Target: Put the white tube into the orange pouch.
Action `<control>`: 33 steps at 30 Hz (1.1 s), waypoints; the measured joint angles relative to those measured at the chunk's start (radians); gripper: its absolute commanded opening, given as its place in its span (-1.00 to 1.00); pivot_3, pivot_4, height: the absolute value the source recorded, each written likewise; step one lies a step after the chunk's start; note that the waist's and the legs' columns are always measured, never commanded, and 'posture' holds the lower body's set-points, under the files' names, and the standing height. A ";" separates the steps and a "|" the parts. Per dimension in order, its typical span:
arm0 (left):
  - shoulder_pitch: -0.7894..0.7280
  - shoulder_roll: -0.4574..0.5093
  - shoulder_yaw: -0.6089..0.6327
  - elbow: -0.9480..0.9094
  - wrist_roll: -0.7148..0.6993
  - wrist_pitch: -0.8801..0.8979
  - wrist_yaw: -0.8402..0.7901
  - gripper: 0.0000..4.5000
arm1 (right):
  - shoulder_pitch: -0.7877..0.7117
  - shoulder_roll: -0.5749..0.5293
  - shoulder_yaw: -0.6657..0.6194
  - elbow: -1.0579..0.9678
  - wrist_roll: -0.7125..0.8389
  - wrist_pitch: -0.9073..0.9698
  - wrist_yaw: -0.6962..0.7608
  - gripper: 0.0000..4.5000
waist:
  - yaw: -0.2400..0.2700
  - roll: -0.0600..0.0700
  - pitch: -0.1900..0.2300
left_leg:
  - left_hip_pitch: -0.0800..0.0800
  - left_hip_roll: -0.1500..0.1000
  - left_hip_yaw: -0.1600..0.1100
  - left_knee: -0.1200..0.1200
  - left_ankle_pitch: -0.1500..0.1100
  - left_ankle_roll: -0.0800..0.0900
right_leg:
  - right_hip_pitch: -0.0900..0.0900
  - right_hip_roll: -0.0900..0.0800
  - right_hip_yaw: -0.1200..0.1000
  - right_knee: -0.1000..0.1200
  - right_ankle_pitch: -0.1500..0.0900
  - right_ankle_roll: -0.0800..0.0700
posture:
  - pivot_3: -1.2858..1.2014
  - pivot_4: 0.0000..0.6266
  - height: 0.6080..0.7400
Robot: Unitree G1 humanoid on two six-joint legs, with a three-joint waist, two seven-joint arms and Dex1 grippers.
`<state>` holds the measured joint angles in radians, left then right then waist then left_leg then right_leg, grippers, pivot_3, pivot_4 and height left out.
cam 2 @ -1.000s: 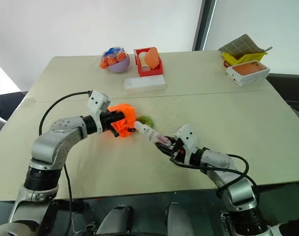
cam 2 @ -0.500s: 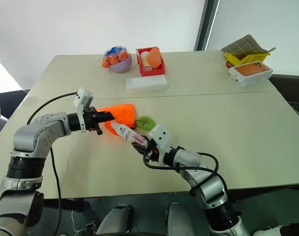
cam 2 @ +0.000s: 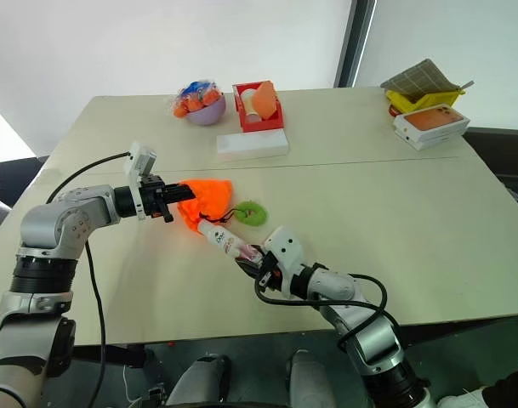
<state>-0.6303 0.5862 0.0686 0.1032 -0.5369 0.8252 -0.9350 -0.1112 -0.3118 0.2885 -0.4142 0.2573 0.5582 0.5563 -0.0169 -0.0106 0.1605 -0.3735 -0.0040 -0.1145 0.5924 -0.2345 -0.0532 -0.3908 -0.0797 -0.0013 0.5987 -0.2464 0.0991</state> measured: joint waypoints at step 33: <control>0.183 -0.028 -0.095 -0.362 -0.052 0.083 0.073 -1.00 | -0.283 0.307 -0.043 0.256 -0.022 0.146 -0.298 -0.52 | -0.003 0.000 0.000 | 0.000 0.000 0.000 -0.001 0.000 0.000 | -0.002 0.000 0.000 0.001 0.002 -0.004 | 0.03 -0.52 1.00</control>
<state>-0.4475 0.5585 -0.0260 -0.2588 -0.5894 0.9079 -0.8622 -0.3940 -0.0045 0.2454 -0.1577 0.2351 0.7047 0.2586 -0.0201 -0.0102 0.1606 -0.3739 -0.0040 -0.1146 0.5913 -0.2344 -0.0533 -0.3924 -0.0795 -0.0009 0.5994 -0.2440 0.0949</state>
